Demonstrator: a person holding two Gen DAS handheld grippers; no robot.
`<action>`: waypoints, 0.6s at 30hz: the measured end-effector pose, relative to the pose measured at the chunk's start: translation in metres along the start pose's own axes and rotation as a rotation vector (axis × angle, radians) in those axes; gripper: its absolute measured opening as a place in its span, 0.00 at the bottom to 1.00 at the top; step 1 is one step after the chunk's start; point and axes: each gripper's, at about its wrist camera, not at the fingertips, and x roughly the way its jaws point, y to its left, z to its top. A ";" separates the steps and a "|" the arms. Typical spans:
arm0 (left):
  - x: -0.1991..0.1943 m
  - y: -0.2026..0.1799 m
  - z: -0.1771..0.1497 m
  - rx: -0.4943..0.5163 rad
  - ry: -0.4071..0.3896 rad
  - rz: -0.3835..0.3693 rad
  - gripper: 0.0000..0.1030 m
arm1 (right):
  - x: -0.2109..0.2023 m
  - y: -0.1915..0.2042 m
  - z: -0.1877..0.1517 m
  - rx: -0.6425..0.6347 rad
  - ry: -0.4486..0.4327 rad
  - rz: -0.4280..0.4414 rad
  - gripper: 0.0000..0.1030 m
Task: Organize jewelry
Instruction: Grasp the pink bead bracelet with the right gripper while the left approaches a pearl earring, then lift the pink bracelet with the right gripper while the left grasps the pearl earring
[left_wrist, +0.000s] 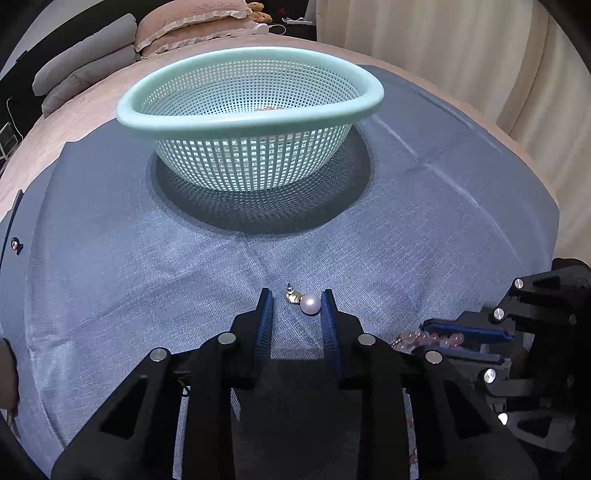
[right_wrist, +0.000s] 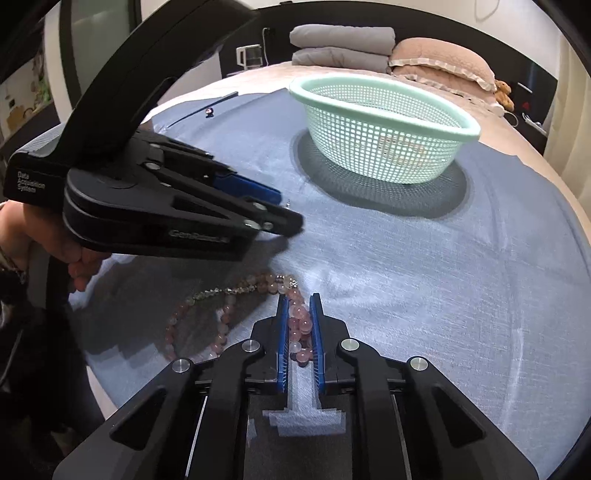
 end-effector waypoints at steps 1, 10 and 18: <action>-0.002 0.001 -0.002 -0.008 0.000 -0.002 0.22 | 0.000 -0.003 0.000 0.010 0.000 -0.010 0.10; -0.011 0.007 -0.011 -0.020 0.015 0.008 0.04 | -0.019 -0.061 0.006 0.153 -0.070 -0.174 0.10; -0.021 0.012 -0.011 -0.024 0.022 -0.021 0.02 | -0.051 -0.076 0.024 0.148 -0.161 -0.198 0.10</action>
